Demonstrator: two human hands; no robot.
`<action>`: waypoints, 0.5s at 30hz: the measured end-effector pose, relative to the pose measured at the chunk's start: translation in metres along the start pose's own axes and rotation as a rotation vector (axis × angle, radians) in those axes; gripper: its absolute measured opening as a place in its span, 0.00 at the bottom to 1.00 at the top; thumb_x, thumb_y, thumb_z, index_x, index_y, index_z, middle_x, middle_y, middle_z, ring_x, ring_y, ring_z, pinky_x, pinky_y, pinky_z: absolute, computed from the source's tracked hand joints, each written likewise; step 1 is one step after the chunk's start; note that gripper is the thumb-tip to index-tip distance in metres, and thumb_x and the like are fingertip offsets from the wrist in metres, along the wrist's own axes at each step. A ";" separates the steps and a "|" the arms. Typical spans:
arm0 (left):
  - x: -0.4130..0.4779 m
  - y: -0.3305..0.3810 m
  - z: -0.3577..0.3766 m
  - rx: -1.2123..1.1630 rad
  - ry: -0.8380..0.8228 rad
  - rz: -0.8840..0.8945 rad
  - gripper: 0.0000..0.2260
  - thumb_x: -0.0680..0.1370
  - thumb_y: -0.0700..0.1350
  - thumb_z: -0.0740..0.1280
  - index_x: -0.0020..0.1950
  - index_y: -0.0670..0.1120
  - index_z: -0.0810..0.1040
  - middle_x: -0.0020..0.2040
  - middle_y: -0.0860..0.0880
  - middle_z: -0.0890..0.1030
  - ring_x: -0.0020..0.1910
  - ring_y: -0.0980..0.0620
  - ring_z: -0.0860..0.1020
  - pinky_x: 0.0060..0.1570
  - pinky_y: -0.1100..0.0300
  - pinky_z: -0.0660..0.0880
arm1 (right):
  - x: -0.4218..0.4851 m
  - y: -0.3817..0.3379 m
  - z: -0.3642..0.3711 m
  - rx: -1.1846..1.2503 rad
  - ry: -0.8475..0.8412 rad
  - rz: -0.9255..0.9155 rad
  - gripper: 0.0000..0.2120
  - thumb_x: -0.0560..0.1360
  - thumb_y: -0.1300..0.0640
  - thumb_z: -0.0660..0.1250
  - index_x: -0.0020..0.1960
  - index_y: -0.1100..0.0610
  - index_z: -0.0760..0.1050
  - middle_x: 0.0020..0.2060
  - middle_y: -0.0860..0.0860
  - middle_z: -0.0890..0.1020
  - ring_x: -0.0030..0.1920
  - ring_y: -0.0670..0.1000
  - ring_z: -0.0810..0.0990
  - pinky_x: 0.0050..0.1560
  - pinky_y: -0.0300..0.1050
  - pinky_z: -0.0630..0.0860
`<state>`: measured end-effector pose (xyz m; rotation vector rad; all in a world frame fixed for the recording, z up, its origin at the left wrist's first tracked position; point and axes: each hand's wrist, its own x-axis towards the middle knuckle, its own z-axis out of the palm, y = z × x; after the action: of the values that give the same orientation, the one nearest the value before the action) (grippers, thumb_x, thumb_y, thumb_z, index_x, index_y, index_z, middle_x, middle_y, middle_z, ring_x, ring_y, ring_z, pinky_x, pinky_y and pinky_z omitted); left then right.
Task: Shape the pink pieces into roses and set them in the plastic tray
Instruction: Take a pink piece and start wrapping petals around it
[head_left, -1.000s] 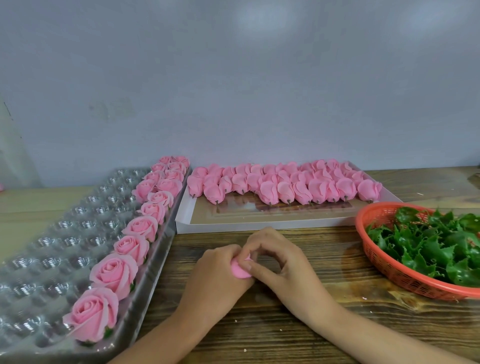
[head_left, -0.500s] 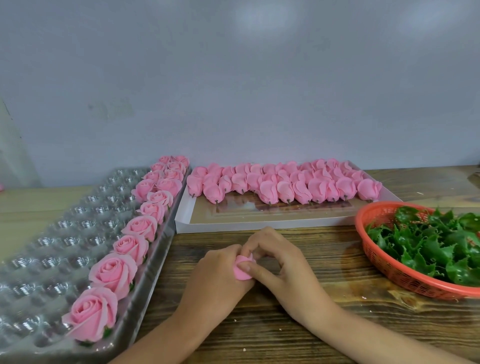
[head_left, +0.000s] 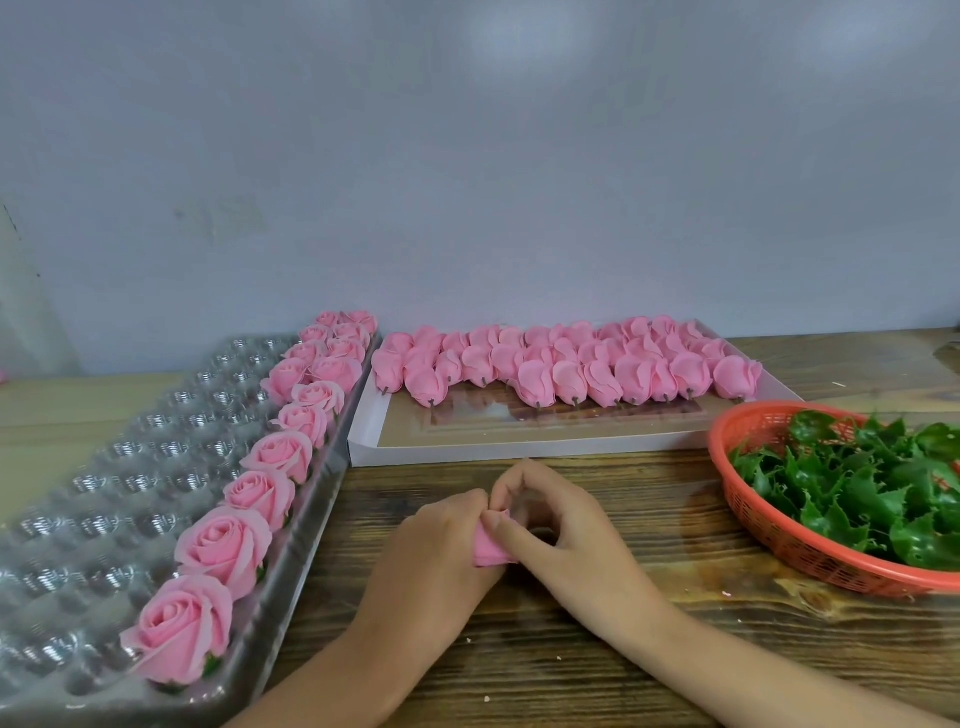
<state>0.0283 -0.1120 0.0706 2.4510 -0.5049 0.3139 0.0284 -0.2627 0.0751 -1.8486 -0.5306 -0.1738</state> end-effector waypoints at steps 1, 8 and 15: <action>0.000 0.001 0.000 0.014 -0.002 0.012 0.10 0.75 0.55 0.64 0.36 0.58 0.66 0.33 0.56 0.75 0.34 0.60 0.75 0.32 0.66 0.66 | 0.000 0.000 0.000 -0.005 -0.001 0.006 0.05 0.76 0.60 0.69 0.43 0.53 0.76 0.36 0.43 0.77 0.38 0.44 0.75 0.42 0.38 0.71; 0.000 0.002 -0.002 -0.038 -0.004 -0.027 0.06 0.78 0.54 0.63 0.41 0.59 0.73 0.36 0.58 0.78 0.39 0.63 0.77 0.35 0.71 0.69 | -0.002 -0.004 -0.001 -0.106 -0.057 -0.104 0.05 0.76 0.61 0.69 0.45 0.52 0.75 0.42 0.42 0.76 0.47 0.48 0.77 0.47 0.42 0.75; 0.003 0.000 -0.001 -0.067 -0.006 -0.066 0.11 0.77 0.53 0.64 0.35 0.58 0.71 0.32 0.57 0.78 0.36 0.63 0.77 0.33 0.71 0.68 | -0.003 -0.002 0.001 -0.185 -0.032 -0.156 0.05 0.77 0.54 0.69 0.48 0.47 0.73 0.44 0.41 0.76 0.49 0.46 0.76 0.48 0.34 0.72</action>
<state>0.0308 -0.1116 0.0724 2.3979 -0.4296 0.2585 0.0246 -0.2623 0.0751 -1.9920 -0.7010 -0.3068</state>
